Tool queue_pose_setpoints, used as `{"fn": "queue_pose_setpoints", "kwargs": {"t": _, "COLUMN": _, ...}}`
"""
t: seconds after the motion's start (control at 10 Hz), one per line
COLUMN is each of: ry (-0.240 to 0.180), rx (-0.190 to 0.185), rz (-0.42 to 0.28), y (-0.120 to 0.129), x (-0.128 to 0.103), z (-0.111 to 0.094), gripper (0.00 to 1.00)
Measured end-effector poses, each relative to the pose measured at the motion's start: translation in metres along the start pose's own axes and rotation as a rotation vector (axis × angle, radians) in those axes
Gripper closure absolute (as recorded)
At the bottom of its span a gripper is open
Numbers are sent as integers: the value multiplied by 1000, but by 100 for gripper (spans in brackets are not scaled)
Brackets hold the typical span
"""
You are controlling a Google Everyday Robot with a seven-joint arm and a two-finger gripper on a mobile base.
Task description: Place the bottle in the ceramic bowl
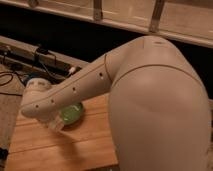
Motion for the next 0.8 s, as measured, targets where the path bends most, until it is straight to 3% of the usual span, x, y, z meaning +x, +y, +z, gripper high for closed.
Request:
{"fn": "queue_pose_setpoints", "kwargs": {"t": 0.3, "ry": 24, "rx": 34, "rz": 38, "y": -74, "x": -5, "z": 19, "gripper": 100}}
{"fn": "queue_pose_setpoints", "kwargs": {"t": 0.5, "ry": 18, "rx": 41, "rz": 51, "y": -108, "x": -7, "z": 36, "gripper": 100}}
{"fn": "queue_pose_setpoints", "kwargs": {"t": 0.7, "ry": 4, "rx": 29, "rz": 48, "y": -123, "x": -12, "z": 52, "gripper": 99}}
{"fn": "queue_pose_setpoints", "kwargs": {"t": 0.8, "ry": 4, "rx": 28, "rz": 47, "y": -122, "x": -12, "z": 52, "gripper": 94}}
